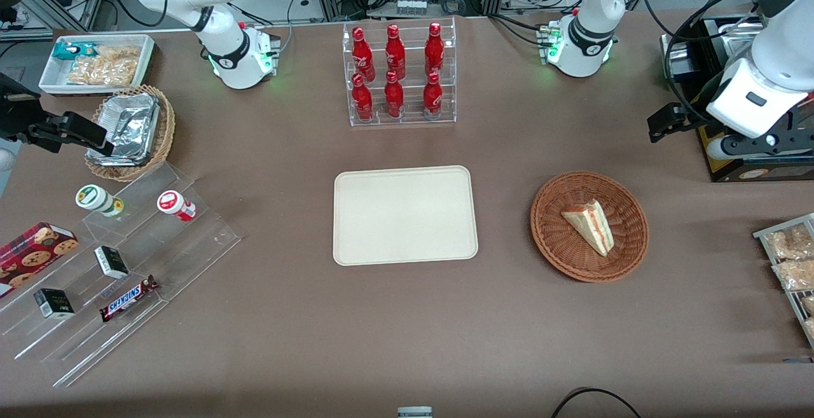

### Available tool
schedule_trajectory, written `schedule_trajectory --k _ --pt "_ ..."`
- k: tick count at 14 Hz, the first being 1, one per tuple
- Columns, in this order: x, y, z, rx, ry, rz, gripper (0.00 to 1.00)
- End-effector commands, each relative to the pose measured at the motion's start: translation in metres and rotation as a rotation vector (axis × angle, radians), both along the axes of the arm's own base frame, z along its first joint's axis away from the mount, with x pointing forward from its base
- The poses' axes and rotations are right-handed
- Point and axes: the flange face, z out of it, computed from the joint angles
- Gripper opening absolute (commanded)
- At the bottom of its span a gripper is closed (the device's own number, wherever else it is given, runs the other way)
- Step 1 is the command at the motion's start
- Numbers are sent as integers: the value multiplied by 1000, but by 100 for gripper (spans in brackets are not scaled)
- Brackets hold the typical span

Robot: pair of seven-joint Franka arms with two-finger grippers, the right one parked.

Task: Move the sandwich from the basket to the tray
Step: 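Move the left gripper over the wrapped sandwich in the wicker basket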

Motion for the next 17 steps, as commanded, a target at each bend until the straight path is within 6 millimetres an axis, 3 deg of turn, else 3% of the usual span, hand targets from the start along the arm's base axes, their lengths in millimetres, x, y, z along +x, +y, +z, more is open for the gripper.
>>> schedule_trajectory --k 1,3,5,10,17 --pt "4 3 -6 5 9 7 100" --pt "6 2 -13 0 24 4 100" --pt "17 -3 -38 3 68 -5 100" --pt "31 -11 -117 13 158 -22 100" --pt "20 -20 -219 6 86 -43 100"
